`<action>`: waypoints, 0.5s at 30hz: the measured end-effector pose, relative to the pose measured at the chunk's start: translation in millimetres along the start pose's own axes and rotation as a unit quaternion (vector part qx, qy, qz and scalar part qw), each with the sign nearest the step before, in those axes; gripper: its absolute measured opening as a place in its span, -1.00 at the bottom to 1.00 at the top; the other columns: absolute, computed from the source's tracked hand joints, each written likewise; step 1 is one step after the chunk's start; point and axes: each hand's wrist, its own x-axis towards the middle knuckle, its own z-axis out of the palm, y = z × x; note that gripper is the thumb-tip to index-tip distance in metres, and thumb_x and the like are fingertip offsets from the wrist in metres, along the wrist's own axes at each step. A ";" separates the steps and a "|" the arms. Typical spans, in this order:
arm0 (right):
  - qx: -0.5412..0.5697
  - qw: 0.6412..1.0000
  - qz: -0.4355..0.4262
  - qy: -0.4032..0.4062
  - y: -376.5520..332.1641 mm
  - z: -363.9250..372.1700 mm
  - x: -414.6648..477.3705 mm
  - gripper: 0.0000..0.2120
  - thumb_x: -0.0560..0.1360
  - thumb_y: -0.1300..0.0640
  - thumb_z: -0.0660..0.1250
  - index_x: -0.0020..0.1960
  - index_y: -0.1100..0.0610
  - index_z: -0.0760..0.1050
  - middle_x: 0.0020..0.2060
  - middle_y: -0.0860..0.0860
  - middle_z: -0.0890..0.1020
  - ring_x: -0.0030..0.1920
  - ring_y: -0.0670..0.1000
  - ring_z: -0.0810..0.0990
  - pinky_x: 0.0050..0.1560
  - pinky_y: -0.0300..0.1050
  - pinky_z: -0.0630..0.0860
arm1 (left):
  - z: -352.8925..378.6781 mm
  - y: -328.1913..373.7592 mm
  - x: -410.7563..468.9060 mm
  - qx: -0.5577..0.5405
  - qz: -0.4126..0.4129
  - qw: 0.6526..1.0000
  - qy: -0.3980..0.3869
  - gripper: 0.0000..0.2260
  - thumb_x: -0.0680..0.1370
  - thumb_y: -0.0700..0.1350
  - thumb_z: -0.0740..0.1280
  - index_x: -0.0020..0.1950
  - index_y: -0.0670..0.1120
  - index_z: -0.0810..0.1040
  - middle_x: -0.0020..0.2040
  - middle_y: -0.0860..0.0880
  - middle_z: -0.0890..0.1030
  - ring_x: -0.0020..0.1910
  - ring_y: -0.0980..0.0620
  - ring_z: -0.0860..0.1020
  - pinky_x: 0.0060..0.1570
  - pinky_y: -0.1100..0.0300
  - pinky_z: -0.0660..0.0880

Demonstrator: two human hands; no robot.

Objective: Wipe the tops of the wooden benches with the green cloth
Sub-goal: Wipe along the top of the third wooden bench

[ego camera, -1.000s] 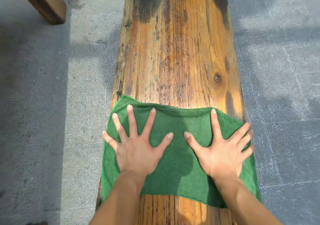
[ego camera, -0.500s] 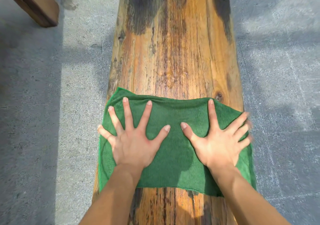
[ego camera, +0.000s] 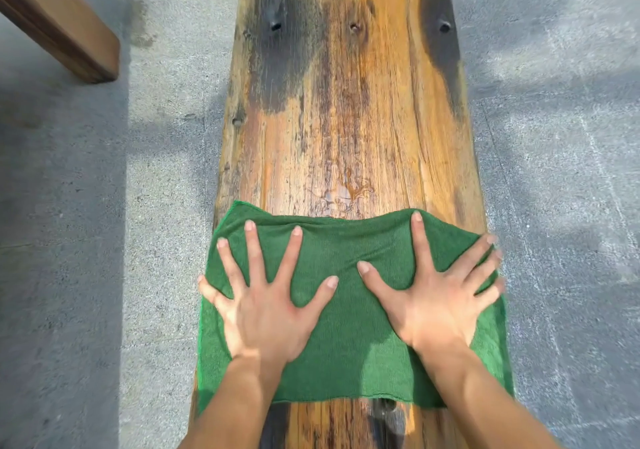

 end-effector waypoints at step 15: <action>-0.004 1.000 -0.006 -0.014 -12.3 -6.9 27.5 0.04 0.25 -0.81 -0.18 0.61 -0.41 -0.37 0.60 0.44 -0.28 0.62 0.46 -0.30 0.54 0.56 -0.13 | -5.2 4.9 21.0 0.025 0.009 1.000 0.008 -0.23 0.51 0.60 -0.03 0.67 0.36 -0.02 0.74 -0.10 -0.15 0.68 -0.36 -0.14 0.38 -0.65 0.01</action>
